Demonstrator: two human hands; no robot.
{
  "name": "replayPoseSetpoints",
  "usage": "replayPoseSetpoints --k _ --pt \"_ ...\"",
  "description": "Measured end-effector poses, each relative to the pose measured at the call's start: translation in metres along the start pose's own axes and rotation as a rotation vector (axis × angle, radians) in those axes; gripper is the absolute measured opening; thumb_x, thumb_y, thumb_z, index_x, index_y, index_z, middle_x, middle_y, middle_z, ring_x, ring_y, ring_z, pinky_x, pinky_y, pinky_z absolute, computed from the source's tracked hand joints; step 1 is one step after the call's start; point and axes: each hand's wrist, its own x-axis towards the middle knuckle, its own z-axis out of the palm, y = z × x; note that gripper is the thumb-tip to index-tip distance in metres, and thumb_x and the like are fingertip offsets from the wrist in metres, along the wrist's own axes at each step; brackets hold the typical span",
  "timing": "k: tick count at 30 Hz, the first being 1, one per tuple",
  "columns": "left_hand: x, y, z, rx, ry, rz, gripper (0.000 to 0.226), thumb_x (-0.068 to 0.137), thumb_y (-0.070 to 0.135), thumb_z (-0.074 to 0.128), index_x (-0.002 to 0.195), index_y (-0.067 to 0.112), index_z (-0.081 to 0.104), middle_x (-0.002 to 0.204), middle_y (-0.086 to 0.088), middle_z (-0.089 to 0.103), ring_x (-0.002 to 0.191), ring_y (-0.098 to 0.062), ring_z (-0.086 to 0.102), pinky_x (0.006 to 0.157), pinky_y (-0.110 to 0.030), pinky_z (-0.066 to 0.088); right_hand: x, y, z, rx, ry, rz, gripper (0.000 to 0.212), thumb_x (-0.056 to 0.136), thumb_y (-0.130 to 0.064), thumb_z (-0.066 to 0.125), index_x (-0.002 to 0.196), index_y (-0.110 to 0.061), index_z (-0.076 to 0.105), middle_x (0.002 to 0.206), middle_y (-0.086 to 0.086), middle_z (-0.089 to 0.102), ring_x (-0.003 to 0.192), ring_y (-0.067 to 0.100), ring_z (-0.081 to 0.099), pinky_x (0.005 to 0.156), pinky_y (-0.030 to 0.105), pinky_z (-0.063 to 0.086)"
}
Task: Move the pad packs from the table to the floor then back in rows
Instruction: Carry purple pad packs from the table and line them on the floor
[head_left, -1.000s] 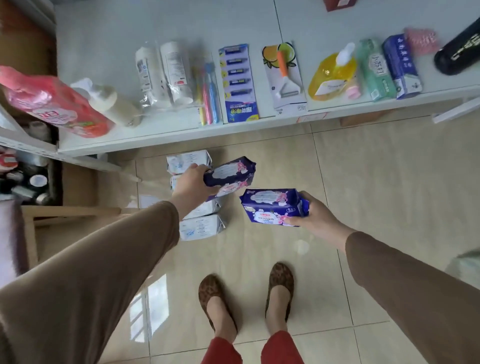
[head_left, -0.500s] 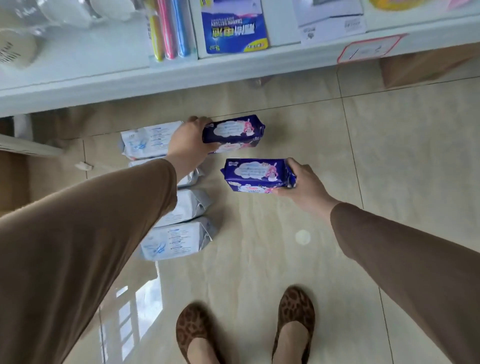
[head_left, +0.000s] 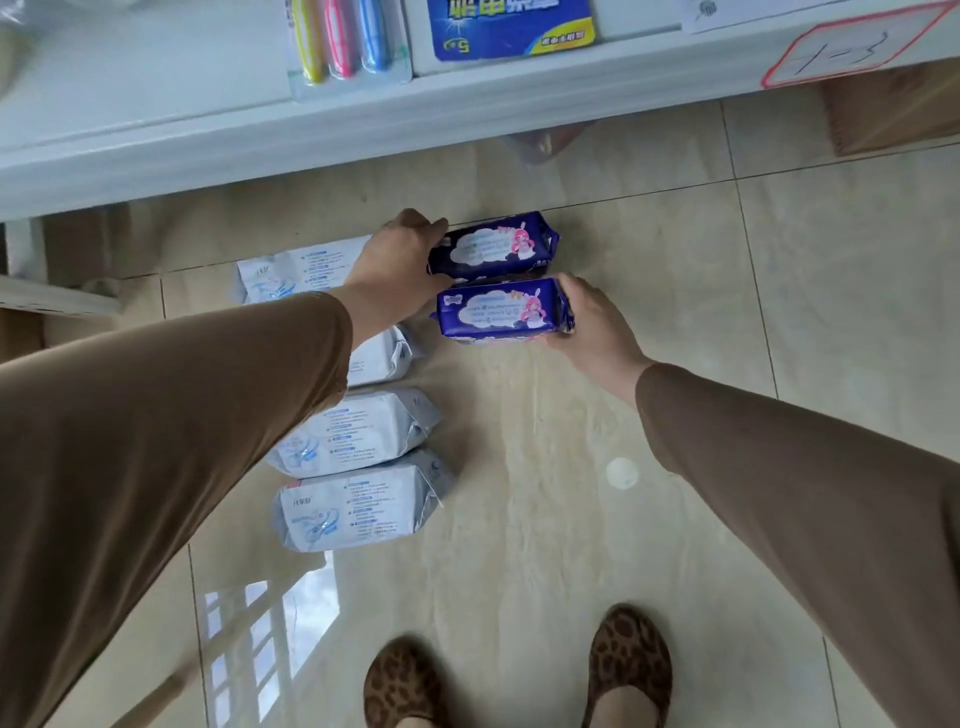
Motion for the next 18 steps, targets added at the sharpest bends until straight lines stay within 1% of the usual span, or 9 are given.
replayPoseSetpoints --k 4,8,11,14,16,18 --pt "-0.008 -0.004 -0.001 0.031 0.026 0.035 0.062 0.088 0.022 0.065 0.146 0.015 0.044 0.138 -0.014 0.048 0.123 -0.035 0.046 0.101 -0.042 0.043 0.004 -0.008 0.006 0.008 0.044 0.025 0.055 0.084 -0.004 0.067 0.133 -0.019 0.049 0.127 0.003 0.052 0.114 0.022 0.056 0.089 0.036 0.049" --pt "-0.018 -0.003 0.000 0.037 0.075 0.046 0.063 0.089 0.018 0.062 0.148 0.014 0.041 0.142 -0.014 0.046 0.123 -0.036 0.043 0.102 -0.045 0.042 0.004 -0.009 0.011 -0.051 0.111 0.099 0.057 0.084 -0.001 0.065 0.136 -0.015 0.046 0.130 0.009 0.052 0.117 0.028 0.051 0.091 0.036 0.045" --pt "-0.031 -0.001 0.001 0.014 0.109 0.054 0.061 0.088 0.016 0.060 0.147 0.013 0.042 0.143 -0.013 0.045 0.122 -0.035 0.043 0.102 -0.043 0.042 0.000 -0.012 0.010 -0.035 0.120 0.173 0.066 0.084 -0.007 0.070 0.142 -0.015 0.041 0.135 0.010 0.049 0.122 0.029 0.048 0.096 0.038 0.044" --pt "-0.046 0.004 -0.002 0.003 0.120 0.061 0.059 0.090 0.019 0.059 0.146 0.012 0.043 0.143 -0.012 0.046 0.123 -0.035 0.044 0.104 -0.041 0.040 -0.012 -0.018 0.002 -0.048 0.112 0.192 0.073 0.083 -0.011 0.073 0.146 -0.016 0.037 0.139 0.009 0.047 0.126 0.028 0.044 0.095 0.032 0.039" --pt "-0.060 0.008 -0.008 0.011 0.111 0.041 0.057 0.092 0.023 0.058 0.146 0.012 0.043 0.144 -0.011 0.047 0.125 -0.033 0.043 0.106 -0.040 0.038 -0.027 -0.025 -0.010 -0.066 0.112 0.207 0.074 0.084 -0.012 0.073 0.148 -0.017 0.035 0.141 0.009 0.045 0.128 0.028 0.042 0.096 0.032 0.038" --pt "-0.080 0.016 -0.019 0.033 0.093 0.021 0.056 0.093 0.024 0.059 0.146 0.014 0.044 0.143 -0.008 0.048 0.124 -0.031 0.044 0.105 -0.038 0.039 -0.048 -0.038 -0.027 -0.084 0.108 0.208 0.071 0.085 -0.014 0.072 0.147 -0.017 0.036 0.141 0.009 0.045 0.128 0.029 0.042 0.096 0.035 0.039"
